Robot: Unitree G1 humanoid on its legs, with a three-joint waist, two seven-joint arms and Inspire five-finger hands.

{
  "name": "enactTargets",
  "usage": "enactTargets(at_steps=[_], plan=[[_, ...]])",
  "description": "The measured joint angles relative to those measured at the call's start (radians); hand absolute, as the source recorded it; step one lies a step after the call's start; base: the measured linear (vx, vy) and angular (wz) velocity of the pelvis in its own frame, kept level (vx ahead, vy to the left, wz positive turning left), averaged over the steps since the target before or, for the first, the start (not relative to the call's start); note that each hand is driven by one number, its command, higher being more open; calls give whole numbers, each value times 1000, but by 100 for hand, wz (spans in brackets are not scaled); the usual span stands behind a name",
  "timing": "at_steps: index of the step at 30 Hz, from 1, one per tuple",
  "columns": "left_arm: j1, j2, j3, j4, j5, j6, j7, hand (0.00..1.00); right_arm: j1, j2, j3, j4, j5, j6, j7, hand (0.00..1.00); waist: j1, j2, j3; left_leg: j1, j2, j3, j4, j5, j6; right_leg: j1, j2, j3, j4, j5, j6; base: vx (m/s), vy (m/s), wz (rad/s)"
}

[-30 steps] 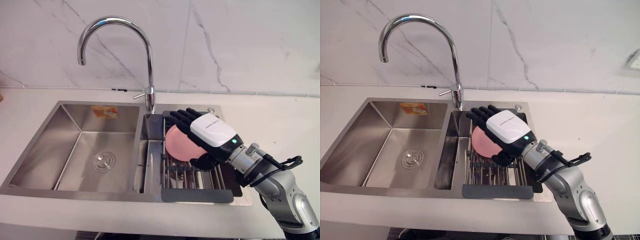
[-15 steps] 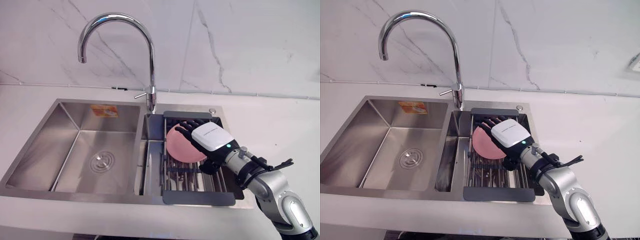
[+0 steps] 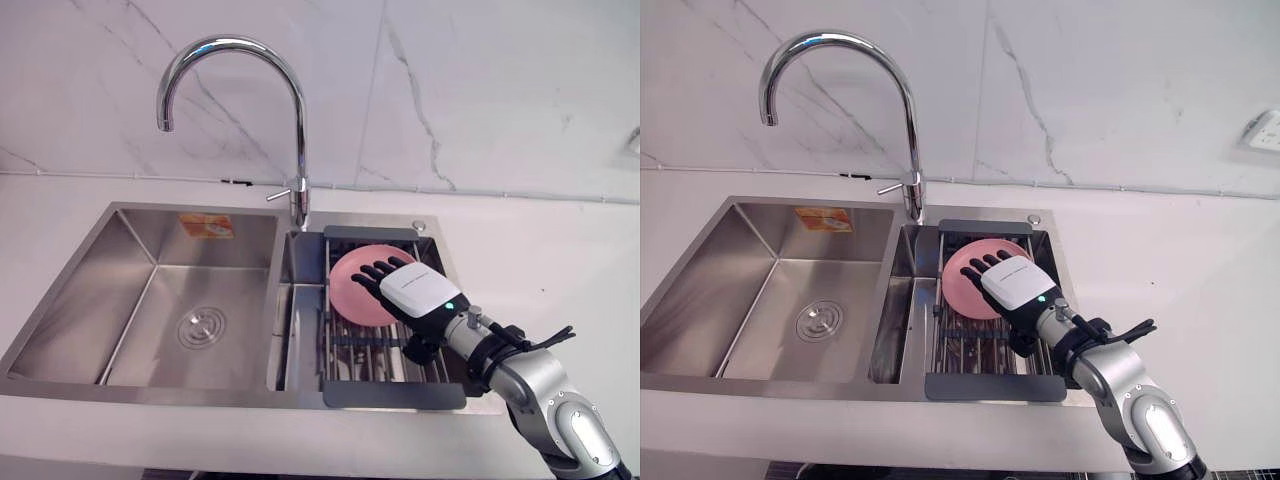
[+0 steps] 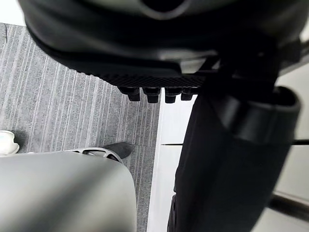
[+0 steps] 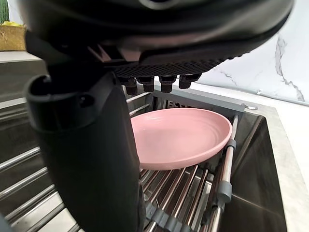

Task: Walk over to the sink, pick up the cup, carry it to the dishwasher, place the cup inside the dishwasher, then close the dishwasher door

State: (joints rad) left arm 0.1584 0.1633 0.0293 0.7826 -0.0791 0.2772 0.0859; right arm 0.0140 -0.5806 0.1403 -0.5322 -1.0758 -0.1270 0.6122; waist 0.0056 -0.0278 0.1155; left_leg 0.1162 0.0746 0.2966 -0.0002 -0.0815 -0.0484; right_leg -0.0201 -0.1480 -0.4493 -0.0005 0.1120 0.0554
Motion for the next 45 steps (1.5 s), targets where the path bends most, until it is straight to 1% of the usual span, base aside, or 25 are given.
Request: enactTargets(at_steps=[3, 14, 18, 20, 23, 26, 40, 45], plan=[[3, 2, -10, 2, 0, 0, 1, 100, 2, 7, 10, 6, -32, -6, 20, 100, 0, 1, -14, 0, 0, 0, -1, 0, 0, 1, 1, 0, -2, 0, 1, 0, 0, 0], [2, 4, -15, 7, 0, 0, 1, 100, 8, 24, 24, 12, -137, -13, 19, 100, -1, 1, -16, 0, 0, 0, 0, 0, 0, 2, 1, 0, -5, 2, 2, -6, 0, 0], [2, 4, -16, 8, 0, 0, 1, 100, 9, 32, 24, 12, -158, -14, 1, 100, -1, 1, -16, 1, 0, 1, 0, 0, 1, 3, 3, 1, -10, 5, 2, 0, 0, 0], [2, 4, -16, 9, 0, -1, 2, 100, 9, 34, 24, 12, -181, -14, -33, 100, -1, 1, -16, 1, 0, 2, 0, 0, 1, 7, 5, 3, -21, 11, 3, -15, 1, -1], [2, 4, -16, 11, 0, -2, 2, 100, 9, 35, 23, 12, -184, -14, -63, 100, -3, 1, -17, 4, 0, 3, 0, 0, 1, 11, 6, 3, -24, 12, 4, -35, 4, -1], [2, 4, -16, 12, 0, -2, 3, 100, 9, 35, 23, 12, -184, -15, -65, 100, -3, 1, -18, 10, 0, 3, 0, 0, 1, 20, 8, 3, -33, 15, 5, -33, 5, 0], [2, 4, -16, 15, -1, -2, 3, 100, 9, 35, 23, 20, -183, -20, -38, 100, -2, 1, -19, 13, -1, 3, 0, 0, 1, 34, 12, 3, -57, 28, 5, -20, 3, 0], [0, 4, -16, 19, -1, -2, 6, 100, 9, 37, 26, 69, -185, -20, -38, 100, 0, 1, -20, 12, -1, 3, 0, 0, 1, 39, 15, 3, -71, 36, 5, -12, 3, 0]])
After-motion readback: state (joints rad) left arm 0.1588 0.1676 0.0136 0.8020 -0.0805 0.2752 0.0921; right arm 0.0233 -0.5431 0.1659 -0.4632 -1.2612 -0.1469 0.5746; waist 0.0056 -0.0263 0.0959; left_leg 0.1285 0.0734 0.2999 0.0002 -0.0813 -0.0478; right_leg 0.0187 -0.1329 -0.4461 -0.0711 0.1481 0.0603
